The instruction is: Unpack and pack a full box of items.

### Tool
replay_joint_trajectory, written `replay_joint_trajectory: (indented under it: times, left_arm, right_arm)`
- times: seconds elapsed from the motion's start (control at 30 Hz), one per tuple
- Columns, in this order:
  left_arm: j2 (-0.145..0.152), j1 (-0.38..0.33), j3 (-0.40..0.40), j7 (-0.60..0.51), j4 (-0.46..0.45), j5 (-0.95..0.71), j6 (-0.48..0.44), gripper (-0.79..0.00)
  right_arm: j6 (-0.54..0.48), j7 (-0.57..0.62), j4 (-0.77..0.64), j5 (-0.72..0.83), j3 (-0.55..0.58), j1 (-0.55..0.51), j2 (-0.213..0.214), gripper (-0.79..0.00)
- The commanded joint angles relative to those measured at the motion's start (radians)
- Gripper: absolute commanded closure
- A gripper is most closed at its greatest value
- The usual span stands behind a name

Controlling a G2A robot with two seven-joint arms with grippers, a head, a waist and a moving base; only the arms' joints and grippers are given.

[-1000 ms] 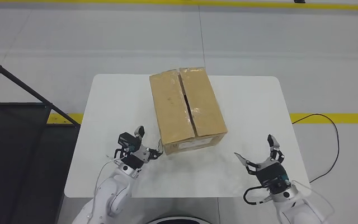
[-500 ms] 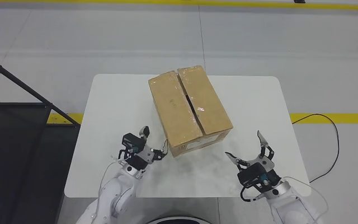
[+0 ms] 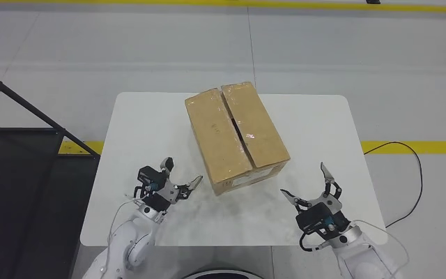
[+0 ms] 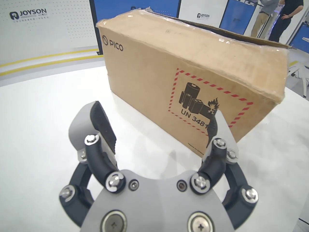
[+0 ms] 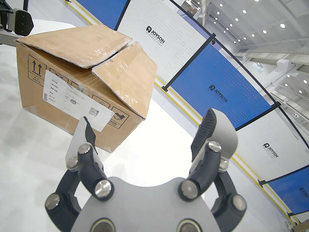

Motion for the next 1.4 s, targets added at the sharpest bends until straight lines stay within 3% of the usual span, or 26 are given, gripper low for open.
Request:
replay_joint_trajectory:
  times: [0.0,1.37]
  left_arm:
    - [-0.002,-0.005,0.013,-0.001,0.000,0.009,0.002,-0.785]
    - [-0.041,-0.127,0.235,-0.053,0.033,0.040,0.022,-0.785]
  right_arm:
    - [0.000,0.000,0.000,0.000,0.000,0.000,0.000,-0.785]
    - [0.000,0.000,0.000,0.000,0.000,0.000,0.000,-0.785]
